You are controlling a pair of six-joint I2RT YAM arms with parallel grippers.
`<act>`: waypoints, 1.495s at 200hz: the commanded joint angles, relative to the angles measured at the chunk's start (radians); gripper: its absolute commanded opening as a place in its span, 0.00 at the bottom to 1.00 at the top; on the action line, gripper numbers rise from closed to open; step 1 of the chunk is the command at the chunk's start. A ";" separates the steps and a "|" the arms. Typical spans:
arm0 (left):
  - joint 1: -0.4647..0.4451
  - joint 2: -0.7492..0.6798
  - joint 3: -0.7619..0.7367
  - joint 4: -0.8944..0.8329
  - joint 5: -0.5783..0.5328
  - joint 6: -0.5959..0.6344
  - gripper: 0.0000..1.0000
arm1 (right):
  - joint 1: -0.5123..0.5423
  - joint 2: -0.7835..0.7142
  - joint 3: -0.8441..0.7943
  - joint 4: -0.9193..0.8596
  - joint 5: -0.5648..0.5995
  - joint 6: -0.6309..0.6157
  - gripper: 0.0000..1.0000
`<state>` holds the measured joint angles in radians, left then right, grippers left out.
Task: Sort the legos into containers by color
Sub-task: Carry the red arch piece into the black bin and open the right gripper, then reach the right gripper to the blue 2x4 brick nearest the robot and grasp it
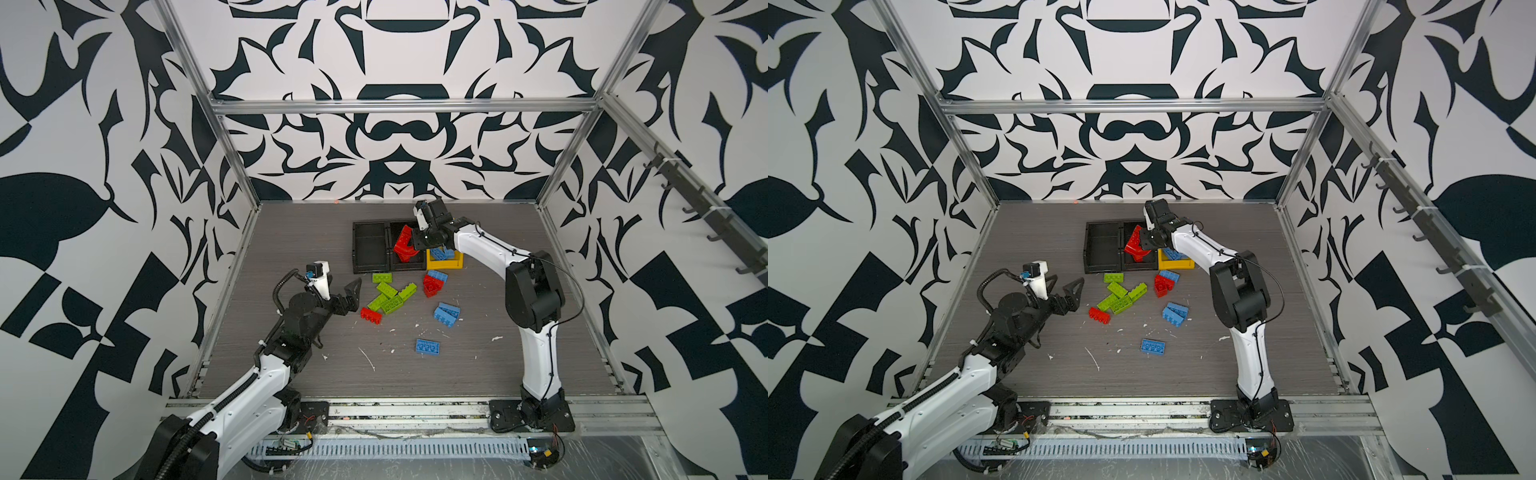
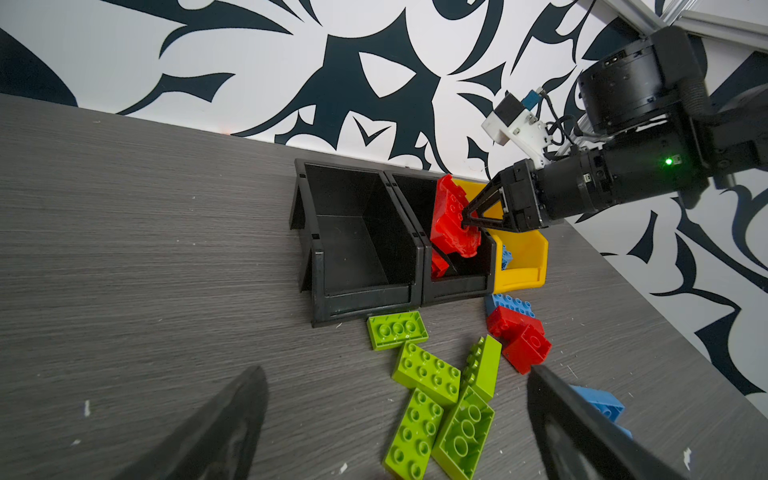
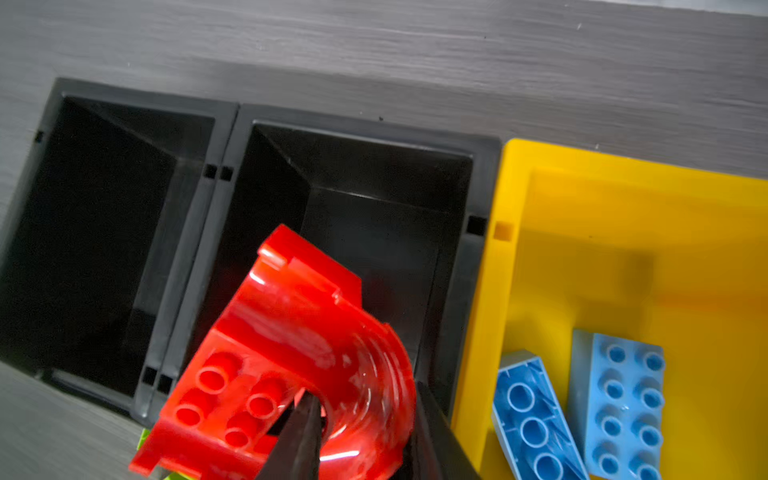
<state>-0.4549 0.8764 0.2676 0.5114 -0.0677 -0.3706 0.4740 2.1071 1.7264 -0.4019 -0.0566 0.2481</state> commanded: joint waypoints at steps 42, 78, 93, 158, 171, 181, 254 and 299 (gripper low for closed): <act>-0.004 0.006 -0.015 0.007 -0.003 -0.005 1.00 | -0.006 0.011 0.113 -0.027 -0.001 -0.003 0.51; -0.004 -0.002 -0.016 0.004 -0.004 -0.002 1.00 | -0.005 -0.015 0.131 -0.052 0.003 -0.009 0.55; -0.003 -0.007 -0.017 0.004 -0.004 -0.003 1.00 | -0.003 -0.055 0.099 -0.057 0.006 -0.013 0.55; -0.003 -0.001 -0.018 0.006 -0.004 -0.004 1.00 | 0.060 -0.310 -0.212 -0.077 -0.009 -0.038 0.55; -0.003 -0.005 -0.016 0.004 -0.005 -0.003 1.00 | 0.089 -0.382 -0.298 -0.090 0.014 -0.034 0.55; -0.004 -0.008 -0.017 0.003 -0.008 -0.003 1.00 | 0.112 -0.437 -0.360 -0.104 0.027 -0.031 0.54; -0.003 0.005 -0.013 0.003 -0.011 -0.001 1.00 | 0.353 -0.716 -0.680 -0.230 -0.033 0.012 0.52; -0.003 0.024 -0.012 0.018 -0.003 -0.006 1.00 | 0.489 -0.699 -0.758 -0.237 -0.017 -0.019 0.53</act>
<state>-0.4549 0.8925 0.2668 0.5117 -0.0692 -0.3706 0.9440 1.4090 1.0016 -0.6235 -0.0780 0.2501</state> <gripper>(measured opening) 0.996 0.532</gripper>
